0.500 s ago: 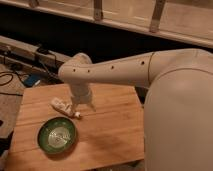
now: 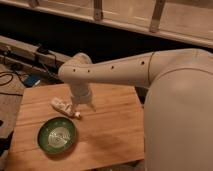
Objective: Place the bottle in the ceramic bowl
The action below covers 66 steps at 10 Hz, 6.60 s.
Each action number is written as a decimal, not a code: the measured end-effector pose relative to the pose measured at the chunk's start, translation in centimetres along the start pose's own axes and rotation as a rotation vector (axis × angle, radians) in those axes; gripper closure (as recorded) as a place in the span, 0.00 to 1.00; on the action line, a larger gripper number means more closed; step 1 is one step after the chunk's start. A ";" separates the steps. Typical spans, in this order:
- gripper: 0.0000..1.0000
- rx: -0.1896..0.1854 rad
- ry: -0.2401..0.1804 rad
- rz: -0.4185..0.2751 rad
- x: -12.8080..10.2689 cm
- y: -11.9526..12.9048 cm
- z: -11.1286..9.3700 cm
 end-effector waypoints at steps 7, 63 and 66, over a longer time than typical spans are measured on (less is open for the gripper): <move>0.35 0.000 0.000 -0.001 0.0 0.0 0.0; 0.35 -0.285 -0.010 -0.918 -10.7 14.1 16.5; 0.49 -0.285 -0.013 -0.922 -10.6 14.2 16.4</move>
